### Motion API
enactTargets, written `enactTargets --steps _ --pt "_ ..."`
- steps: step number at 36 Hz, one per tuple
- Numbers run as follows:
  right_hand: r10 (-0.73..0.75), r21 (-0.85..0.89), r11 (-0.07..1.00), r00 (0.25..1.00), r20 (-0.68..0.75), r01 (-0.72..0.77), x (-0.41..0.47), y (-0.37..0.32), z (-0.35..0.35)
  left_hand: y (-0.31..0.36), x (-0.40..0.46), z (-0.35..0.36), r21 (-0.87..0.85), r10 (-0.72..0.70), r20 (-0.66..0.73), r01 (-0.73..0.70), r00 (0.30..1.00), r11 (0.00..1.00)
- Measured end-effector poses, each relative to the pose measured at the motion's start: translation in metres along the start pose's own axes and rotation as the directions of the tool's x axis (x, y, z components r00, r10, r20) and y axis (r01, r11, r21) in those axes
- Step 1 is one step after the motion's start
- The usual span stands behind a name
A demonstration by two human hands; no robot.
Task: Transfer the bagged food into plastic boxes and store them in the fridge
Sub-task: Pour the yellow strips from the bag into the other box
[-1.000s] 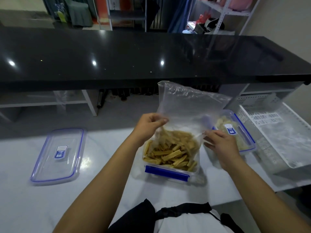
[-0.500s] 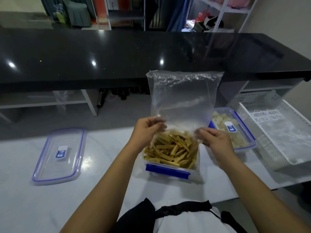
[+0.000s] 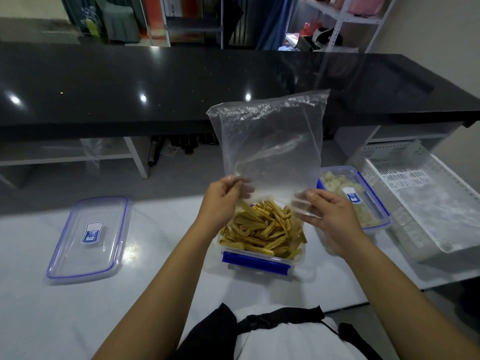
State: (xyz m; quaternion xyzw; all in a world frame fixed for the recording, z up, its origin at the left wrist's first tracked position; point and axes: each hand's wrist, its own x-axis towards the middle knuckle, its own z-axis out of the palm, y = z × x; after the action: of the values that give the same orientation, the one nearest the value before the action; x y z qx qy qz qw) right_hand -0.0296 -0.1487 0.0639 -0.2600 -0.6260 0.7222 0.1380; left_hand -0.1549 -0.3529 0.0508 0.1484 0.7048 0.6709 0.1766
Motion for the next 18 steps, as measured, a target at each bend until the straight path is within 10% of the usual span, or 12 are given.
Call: enactTargets --steps 18 --pt "-0.056 -0.091 0.994 0.998 -0.023 0.054 -0.002 -0.006 0.0 0.026 0.0 -0.006 -0.016 0.113 -0.027 -0.114 0.993 0.993"
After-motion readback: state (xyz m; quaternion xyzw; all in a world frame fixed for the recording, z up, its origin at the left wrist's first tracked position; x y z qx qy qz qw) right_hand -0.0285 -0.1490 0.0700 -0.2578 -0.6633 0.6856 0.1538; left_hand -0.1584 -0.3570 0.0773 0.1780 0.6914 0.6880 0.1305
